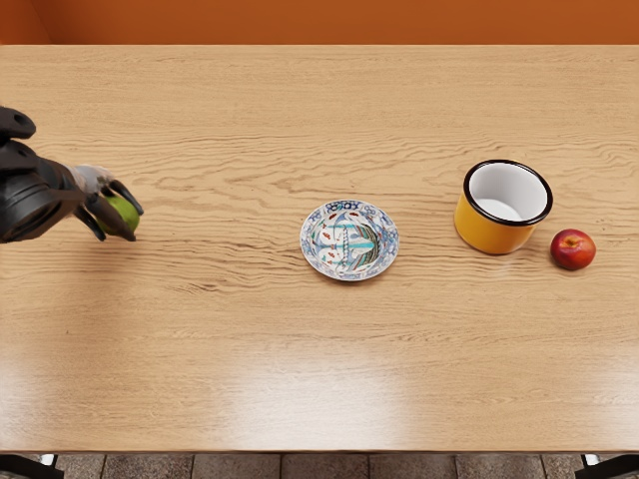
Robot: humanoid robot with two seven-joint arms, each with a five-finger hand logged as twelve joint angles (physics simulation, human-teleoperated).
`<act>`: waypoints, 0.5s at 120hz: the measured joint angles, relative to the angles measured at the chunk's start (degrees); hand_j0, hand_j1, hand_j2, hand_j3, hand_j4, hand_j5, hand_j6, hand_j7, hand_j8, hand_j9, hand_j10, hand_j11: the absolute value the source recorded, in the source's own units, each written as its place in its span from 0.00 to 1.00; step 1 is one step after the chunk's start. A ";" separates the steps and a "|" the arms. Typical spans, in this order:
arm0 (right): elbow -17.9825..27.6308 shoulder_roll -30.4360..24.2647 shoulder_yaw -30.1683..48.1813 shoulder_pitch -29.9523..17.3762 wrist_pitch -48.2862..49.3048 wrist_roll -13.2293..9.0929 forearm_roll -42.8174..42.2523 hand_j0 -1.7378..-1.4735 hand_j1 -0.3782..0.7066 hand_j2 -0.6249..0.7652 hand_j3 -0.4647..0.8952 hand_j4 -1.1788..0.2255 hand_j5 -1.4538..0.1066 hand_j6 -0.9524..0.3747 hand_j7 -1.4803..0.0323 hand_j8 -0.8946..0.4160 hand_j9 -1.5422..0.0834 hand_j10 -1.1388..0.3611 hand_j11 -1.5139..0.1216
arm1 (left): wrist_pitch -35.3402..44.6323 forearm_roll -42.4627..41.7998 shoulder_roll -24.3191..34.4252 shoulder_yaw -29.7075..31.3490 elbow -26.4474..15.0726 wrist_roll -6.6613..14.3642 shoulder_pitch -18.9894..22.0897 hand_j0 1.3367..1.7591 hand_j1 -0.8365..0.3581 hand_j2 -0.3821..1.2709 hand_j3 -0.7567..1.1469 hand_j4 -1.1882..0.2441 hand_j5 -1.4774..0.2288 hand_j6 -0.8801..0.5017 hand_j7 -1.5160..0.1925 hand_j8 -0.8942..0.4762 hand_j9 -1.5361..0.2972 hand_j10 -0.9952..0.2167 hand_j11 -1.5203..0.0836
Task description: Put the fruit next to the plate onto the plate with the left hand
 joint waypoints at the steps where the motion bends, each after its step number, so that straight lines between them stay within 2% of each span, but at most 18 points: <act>1: 0.00 0.00 0.00 0.00 0.00 0.00 0.00 0.30 0.03 0.45 0.34 0.84 0.93 0.72 0.98 0.68 0.95 0.76 0.93 | 0.00 0.00 0.00 -0.85 0.03 0.14 0.38 0.70 0.31 0.39 0.40 0.46 0.21 0.55 0.22 0.53 0.20 0.08 0.20; 3: 0.00 0.00 0.00 0.00 0.00 0.00 0.00 0.30 0.03 0.45 0.34 0.84 0.93 0.72 0.98 0.68 0.95 0.76 0.93 | 0.00 0.01 0.00 -2.56 0.10 0.39 1.06 0.70 0.32 0.35 0.40 0.45 0.21 0.55 0.22 0.53 0.20 0.08 0.20; 7: 0.00 0.00 0.00 0.00 0.00 0.00 0.00 0.30 0.03 0.45 0.34 0.84 0.93 0.72 0.98 0.68 0.95 0.76 0.93 | 0.00 0.12 -0.14 -5.85 0.21 0.79 2.47 0.70 0.34 0.33 0.40 0.45 0.21 0.53 0.22 0.52 0.19 0.07 0.20; 19: 0.00 0.00 0.00 0.00 0.00 0.00 0.00 0.30 0.03 0.45 0.34 0.84 0.93 0.72 0.98 0.68 0.95 0.76 0.93 | -0.03 0.34 -1.38 -14.62 0.52 1.38 6.14 0.70 0.36 0.30 0.40 0.43 0.21 0.52 0.22 0.51 0.19 0.05 0.19; 40: 0.00 0.00 0.00 0.00 0.00 0.00 0.00 0.30 0.03 0.45 0.34 0.84 0.93 0.72 0.98 0.68 0.95 0.76 0.93 | -0.13 0.36 -4.32 -24.04 0.86 1.69 6.29 0.70 0.37 0.30 0.40 0.42 0.19 0.51 0.21 0.52 0.19 0.06 0.19; 60: 0.00 0.00 0.00 0.00 0.00 0.00 0.00 0.30 0.03 0.45 0.34 0.84 0.93 0.72 0.98 0.68 0.95 0.76 0.93 | -0.20 0.20 -7.41 -29.02 0.90 1.73 6.66 0.70 0.36 0.31 0.40 0.44 0.16 0.52 0.21 0.52 0.19 0.06 0.19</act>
